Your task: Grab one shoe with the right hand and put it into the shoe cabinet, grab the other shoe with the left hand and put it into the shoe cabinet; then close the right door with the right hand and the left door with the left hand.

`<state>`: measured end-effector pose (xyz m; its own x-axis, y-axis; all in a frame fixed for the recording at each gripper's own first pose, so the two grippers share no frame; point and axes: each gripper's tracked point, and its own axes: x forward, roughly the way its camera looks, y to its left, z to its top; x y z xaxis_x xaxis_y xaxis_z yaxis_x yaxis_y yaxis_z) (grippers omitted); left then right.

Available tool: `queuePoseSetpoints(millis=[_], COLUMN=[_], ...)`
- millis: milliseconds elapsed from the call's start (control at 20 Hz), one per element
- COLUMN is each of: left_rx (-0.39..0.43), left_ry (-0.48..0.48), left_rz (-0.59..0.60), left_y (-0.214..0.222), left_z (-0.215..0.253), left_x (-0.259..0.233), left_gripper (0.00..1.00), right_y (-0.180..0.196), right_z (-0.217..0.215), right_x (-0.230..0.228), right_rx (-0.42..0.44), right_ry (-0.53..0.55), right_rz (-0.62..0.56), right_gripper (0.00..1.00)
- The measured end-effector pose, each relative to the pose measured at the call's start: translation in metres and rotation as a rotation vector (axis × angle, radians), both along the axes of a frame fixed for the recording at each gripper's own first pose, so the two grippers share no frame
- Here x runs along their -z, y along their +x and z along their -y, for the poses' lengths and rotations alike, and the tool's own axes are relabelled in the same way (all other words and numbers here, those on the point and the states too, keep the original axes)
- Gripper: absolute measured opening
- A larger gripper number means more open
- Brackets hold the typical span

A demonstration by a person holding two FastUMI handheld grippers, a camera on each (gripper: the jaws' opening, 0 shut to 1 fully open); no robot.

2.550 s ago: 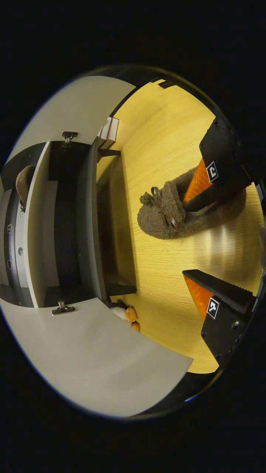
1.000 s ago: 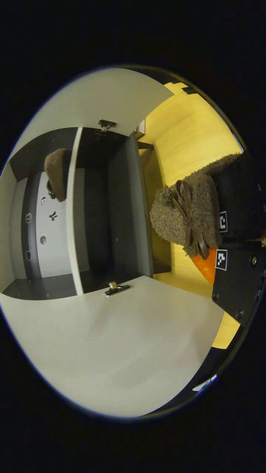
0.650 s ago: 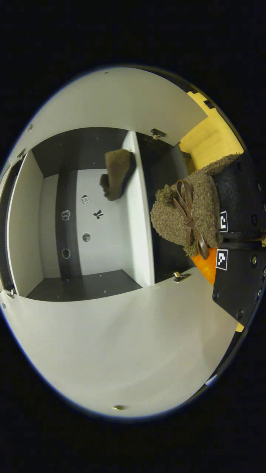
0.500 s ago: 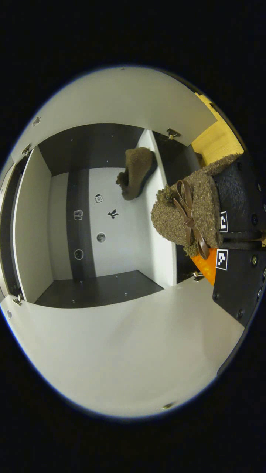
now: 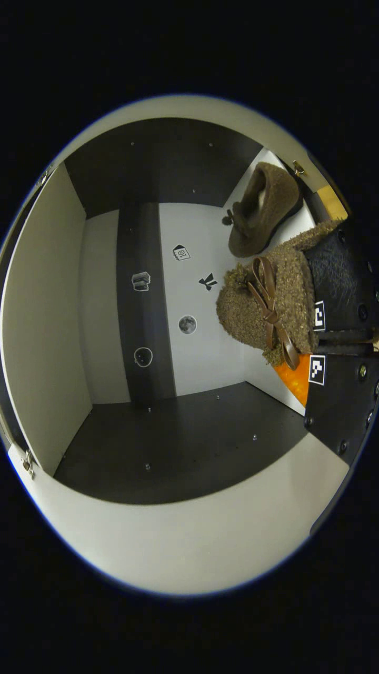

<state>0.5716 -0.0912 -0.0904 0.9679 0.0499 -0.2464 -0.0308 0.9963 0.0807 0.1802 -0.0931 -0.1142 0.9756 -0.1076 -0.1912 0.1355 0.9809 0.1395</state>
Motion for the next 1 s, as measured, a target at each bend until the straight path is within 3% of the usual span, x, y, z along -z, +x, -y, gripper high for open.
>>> queuePoseSetpoints(millis=[100,150,200,600,800,900,950,1000], left_rx=[-0.011,-0.017,-0.024,-0.005,0.003,-0.001,0.001,0.010], left_ry=[-0.016,-0.013,-0.006,0.012,0.062,0.091,0.100,0.094], left_rz=[-0.026,-0.033,-0.040,-0.271,-0.321,-0.335,-0.332,-0.335], left_y=[0.026,0.038,0.048,0.082,0.081,0.080,0.078,0.077], left_z=[0.000,-0.001,-0.001,0.011,0.012,0.010,0.010,0.011], left_x=[0.003,0.005,0.009,0.085,0.087,0.086,0.084,0.083], left_gripper=[0.12,0.03,0.12,0.12,0.14,0.22,0.17,0.22], right_y=[0.002,0.002,0.002,-0.001,-0.004,-0.005,-0.006,-0.006], right_z=[0.008,0.012,0.015,0.032,0.032,0.030,0.032,0.032], right_x=[0.000,0.001,0.002,0.010,0.021,0.026,0.027,0.027], right_rx=[0.010,0.014,0.019,0.061,0.066,0.063,0.066,0.065], right_ry=[-0.007,-0.010,-0.011,0.002,0.042,0.051,0.047,0.045], right_rz=[-0.005,-0.009,-0.015,-0.049,-0.073,-0.081,-0.081,-0.081], right_gripper=[0.99,0.99,0.99,0.99,0.99,0.99,0.99,0.99])
